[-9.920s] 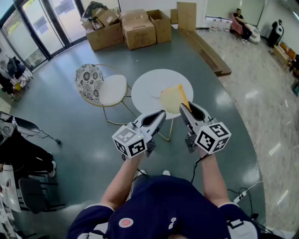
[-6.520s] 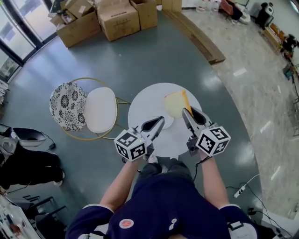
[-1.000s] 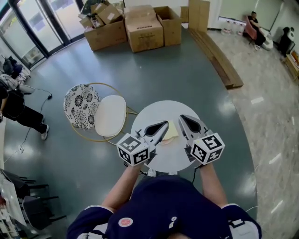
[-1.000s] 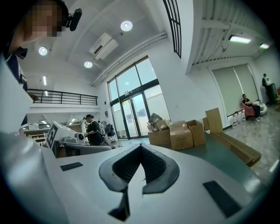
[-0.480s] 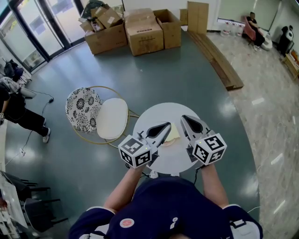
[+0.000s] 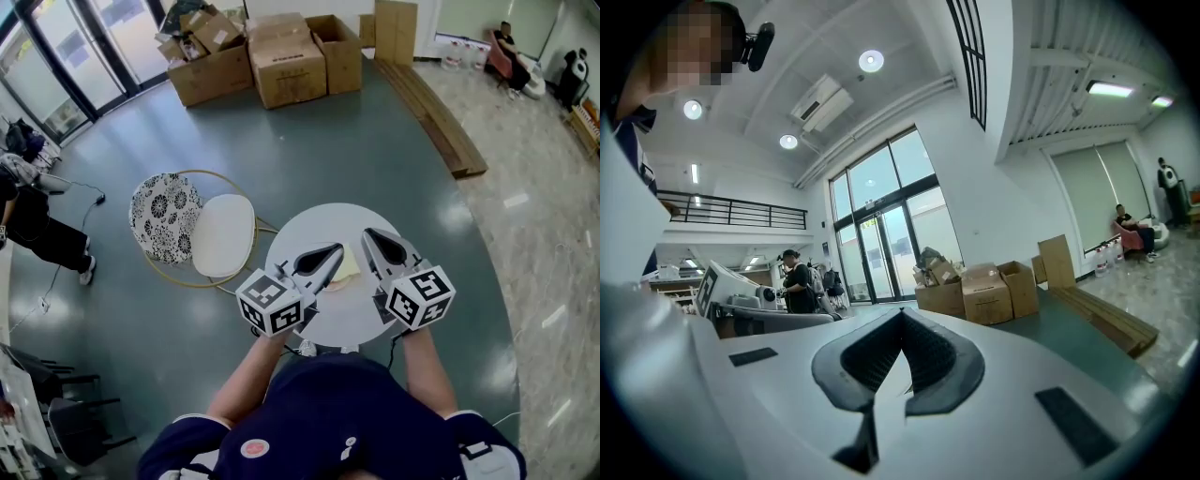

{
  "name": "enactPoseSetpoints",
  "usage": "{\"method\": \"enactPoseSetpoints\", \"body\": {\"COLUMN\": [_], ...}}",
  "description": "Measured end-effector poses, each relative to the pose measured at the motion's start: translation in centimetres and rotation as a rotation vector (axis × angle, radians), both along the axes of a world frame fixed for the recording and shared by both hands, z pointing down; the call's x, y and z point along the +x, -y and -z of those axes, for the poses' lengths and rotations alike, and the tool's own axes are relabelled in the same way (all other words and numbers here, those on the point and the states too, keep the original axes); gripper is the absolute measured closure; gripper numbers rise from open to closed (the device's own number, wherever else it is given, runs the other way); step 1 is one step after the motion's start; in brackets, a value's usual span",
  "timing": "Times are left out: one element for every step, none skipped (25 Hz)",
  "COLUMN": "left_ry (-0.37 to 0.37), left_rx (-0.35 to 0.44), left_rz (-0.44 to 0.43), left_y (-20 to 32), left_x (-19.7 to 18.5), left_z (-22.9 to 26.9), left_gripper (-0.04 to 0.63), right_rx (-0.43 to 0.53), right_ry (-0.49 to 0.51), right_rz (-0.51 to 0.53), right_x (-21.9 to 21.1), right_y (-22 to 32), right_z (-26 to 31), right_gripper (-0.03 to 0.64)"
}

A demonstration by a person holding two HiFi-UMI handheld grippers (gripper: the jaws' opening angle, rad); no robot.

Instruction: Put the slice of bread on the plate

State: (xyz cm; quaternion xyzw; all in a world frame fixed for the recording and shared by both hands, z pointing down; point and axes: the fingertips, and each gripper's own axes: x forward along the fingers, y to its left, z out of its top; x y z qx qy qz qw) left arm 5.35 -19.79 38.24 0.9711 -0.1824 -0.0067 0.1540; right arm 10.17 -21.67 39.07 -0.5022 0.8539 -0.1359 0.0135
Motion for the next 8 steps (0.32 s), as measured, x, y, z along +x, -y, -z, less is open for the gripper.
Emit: {"method": "enactPoseSetpoints", "body": {"left_ry": [0.001, 0.001, 0.002, 0.004, 0.005, 0.005, 0.006, 0.006], "left_rx": [0.001, 0.002, 0.002, 0.002, 0.002, 0.002, 0.002, 0.002], "left_rz": [0.000, 0.001, 0.001, 0.001, 0.001, 0.002, 0.002, 0.002], "left_y": [0.02, 0.07, 0.14, 0.22, 0.29, 0.33, 0.35, 0.36], "left_x": [-0.02, -0.06, -0.11, -0.16, -0.20, -0.23, -0.26, -0.28], "left_z": [-0.03, -0.02, 0.01, 0.06, 0.09, 0.10, 0.11, 0.11], "left_gripper": [0.589, 0.589, 0.589, 0.589, 0.589, 0.589, 0.589, 0.588], "right_rx": [0.001, 0.003, 0.005, 0.008, 0.009, 0.011, 0.012, 0.012], "right_ry": [0.000, -0.001, -0.002, -0.003, -0.004, -0.005, -0.005, -0.005], "right_rz": [0.001, 0.001, 0.002, 0.002, 0.002, 0.001, 0.000, -0.001], "right_x": [-0.06, -0.14, -0.22, -0.29, -0.33, -0.34, -0.35, -0.35], "right_y": [0.00, 0.02, 0.05, 0.11, 0.16, 0.19, 0.21, 0.22], "right_z": [0.02, 0.09, 0.21, 0.33, 0.43, 0.49, 0.52, 0.55], "right_gripper": [0.611, 0.611, 0.611, 0.611, 0.611, 0.611, 0.611, 0.611]}}
